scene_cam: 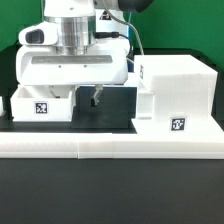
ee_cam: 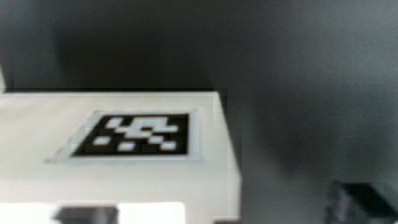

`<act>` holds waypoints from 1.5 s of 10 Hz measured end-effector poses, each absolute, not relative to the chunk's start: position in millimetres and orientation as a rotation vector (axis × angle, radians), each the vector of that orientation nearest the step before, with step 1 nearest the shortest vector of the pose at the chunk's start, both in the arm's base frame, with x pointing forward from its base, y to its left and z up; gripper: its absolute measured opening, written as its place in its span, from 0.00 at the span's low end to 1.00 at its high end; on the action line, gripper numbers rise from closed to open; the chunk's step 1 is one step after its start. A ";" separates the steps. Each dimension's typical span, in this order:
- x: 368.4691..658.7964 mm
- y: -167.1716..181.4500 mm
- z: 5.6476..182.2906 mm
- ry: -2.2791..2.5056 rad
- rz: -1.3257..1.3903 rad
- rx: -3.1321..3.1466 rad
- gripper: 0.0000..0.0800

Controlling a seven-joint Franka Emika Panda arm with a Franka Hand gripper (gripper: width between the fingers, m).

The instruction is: Assemble drawer

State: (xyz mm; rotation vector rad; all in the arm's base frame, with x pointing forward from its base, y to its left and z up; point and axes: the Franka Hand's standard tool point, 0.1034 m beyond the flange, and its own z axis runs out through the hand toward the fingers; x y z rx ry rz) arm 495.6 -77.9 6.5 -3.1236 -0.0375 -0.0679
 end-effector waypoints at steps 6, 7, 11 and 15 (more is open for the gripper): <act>495.5 -78.0 6.5 -0.038 -0.068 -3.124 0.05; 495.5 -78.0 6.5 -0.038 -0.068 -3.124 0.05; 495.5 -78.0 6.5 -0.038 -0.068 -3.124 0.05; 510.1 -64.5 27.4 -0.181 -0.099 -3.125 0.05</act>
Offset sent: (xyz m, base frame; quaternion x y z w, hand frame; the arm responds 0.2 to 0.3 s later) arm 0.0000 0.0000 0.0000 0.0000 0.0000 0.0000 1.0000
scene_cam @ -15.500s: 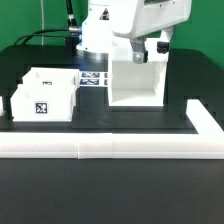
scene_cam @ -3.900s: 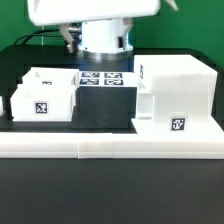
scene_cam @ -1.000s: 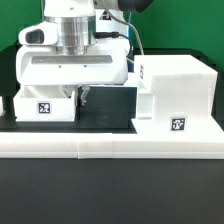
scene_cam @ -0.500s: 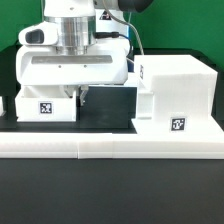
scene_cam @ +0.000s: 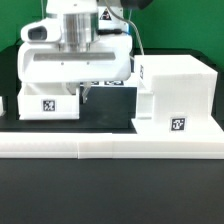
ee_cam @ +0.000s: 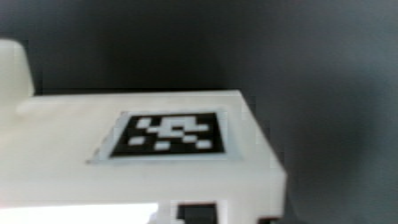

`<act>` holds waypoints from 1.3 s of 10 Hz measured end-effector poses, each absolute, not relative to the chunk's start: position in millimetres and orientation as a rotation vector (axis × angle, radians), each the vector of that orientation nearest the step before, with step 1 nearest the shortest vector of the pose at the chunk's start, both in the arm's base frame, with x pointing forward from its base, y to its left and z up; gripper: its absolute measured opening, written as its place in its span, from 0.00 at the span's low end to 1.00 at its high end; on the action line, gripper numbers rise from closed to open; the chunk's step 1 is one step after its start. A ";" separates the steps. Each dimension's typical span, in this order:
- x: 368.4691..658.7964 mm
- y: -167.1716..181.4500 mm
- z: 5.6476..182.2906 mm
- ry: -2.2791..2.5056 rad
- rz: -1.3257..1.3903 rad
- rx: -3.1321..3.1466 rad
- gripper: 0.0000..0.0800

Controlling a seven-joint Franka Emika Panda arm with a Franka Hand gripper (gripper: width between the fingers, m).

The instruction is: Assemble drawer

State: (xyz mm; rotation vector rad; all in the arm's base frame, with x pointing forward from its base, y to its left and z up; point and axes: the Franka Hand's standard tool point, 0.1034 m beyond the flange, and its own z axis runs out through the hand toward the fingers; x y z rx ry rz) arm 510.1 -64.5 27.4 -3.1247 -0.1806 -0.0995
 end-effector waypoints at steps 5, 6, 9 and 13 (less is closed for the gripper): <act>525.7 -61.5 35.8 -0.418 -0.080 -3.086 0.05; 525.6 -62.5 35.7 -0.546 -0.079 -3.072 0.05; 530.4 -58.1 25.8 -1.040 -0.081 -2.979 0.05; 542.3 -51.5 31.6 -1.392 -0.064 -2.848 0.05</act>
Offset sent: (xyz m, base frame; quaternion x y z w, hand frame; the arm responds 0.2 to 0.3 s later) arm 0.0000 0.0000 0.0000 0.0000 0.0000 0.0000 1.0000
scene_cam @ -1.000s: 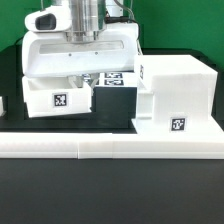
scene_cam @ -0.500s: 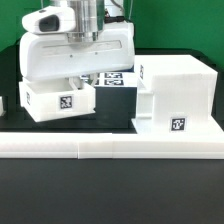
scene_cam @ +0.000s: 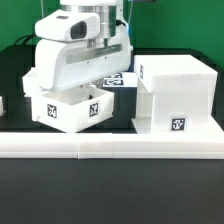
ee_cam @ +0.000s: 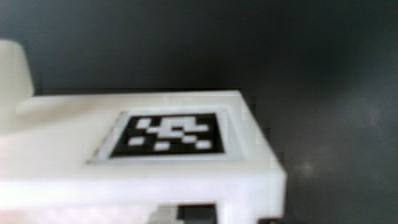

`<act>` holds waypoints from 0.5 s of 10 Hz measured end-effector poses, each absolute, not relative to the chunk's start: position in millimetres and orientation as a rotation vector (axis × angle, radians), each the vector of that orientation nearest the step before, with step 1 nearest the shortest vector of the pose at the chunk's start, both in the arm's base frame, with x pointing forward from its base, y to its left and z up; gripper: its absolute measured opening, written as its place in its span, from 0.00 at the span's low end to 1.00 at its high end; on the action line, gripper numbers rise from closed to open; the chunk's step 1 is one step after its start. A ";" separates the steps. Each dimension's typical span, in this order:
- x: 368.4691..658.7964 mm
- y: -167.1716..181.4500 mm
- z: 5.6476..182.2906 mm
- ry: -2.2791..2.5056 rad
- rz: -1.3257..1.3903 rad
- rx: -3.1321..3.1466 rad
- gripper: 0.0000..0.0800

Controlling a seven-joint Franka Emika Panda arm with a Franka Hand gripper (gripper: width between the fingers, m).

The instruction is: Assemble drawer

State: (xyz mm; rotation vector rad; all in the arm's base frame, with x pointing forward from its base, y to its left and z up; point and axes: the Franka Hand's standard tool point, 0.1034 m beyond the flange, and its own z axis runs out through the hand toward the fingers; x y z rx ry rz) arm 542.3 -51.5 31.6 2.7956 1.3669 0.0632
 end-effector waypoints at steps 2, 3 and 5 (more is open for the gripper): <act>540.8 -54.2 29.4 1.542 0.046 2.696 0.05; 540.6 -55.2 29.2 1.597 0.042 2.661 0.05; 540.5 -50.9 28.2 1.816 0.007 2.502 0.05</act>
Offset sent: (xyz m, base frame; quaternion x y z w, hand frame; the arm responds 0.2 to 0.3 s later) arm 0.0000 0.0000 0.0000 0.0000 0.0000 -0.1938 0.9810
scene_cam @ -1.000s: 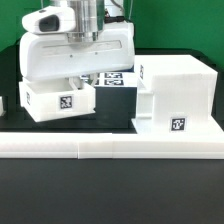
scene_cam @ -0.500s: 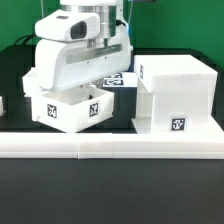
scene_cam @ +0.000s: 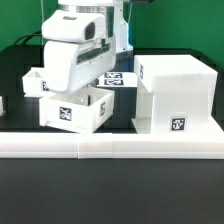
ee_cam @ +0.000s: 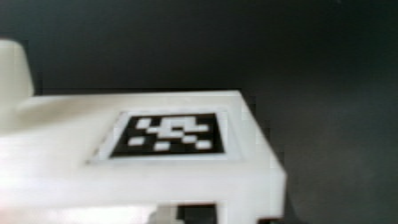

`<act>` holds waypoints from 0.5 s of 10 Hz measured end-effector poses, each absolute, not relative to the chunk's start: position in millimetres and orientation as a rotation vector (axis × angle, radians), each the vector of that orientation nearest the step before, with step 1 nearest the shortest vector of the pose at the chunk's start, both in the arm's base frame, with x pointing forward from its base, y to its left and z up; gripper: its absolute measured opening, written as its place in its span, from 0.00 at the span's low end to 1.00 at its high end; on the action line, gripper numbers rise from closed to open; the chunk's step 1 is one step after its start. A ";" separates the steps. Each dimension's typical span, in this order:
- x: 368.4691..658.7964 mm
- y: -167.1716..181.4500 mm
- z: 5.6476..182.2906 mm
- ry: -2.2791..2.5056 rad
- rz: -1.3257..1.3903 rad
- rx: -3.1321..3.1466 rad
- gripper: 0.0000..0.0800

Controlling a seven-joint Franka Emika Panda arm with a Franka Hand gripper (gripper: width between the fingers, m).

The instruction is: Assemble drawer

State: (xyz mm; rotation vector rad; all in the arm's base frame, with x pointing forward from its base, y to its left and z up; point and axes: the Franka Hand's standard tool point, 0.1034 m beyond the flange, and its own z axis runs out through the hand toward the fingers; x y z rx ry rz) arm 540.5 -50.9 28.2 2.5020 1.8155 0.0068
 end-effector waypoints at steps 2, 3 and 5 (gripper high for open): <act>541.8 -46.8 28.9 2.000 -0.035 2.364 0.05; 541.0 -48.9 28.4 2.028 -0.040 2.338 0.05; 540.5 -50.6 27.2 2.094 -0.049 2.274 0.05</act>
Offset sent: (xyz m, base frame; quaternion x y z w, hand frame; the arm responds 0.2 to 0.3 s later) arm 0.0000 0.0000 0.0000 0.0000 0.0000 -0.1938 0.9810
